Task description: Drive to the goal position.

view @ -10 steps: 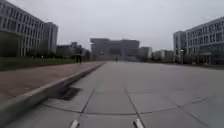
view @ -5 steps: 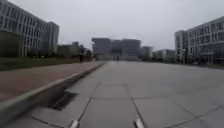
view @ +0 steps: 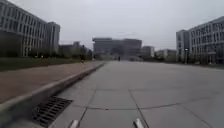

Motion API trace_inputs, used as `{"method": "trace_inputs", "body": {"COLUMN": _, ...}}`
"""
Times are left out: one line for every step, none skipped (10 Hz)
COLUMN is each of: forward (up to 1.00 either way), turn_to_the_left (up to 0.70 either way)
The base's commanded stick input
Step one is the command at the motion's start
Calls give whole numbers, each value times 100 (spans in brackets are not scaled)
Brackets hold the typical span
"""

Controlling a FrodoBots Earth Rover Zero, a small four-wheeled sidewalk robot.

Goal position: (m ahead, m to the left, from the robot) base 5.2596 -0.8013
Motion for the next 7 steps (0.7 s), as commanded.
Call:
{"method": "trace_inputs", "body": {"forward": 70, "turn_to_the_left": -35}}
{"method": "trace_inputs", "body": {"forward": 70, "turn_to_the_left": -27}}
{"method": "trace_inputs", "body": {"forward": 70, "turn_to_the_left": -9}}
{"method": "trace_inputs", "body": {"forward": 70, "turn_to_the_left": -3}}
{"method": "trace_inputs", "body": {"forward": 70, "turn_to_the_left": -3}}
{"method": "trace_inputs", "body": {"forward": 70, "turn_to_the_left": -3}}
{"method": "trace_inputs", "body": {"forward": 70, "turn_to_the_left": -3}}
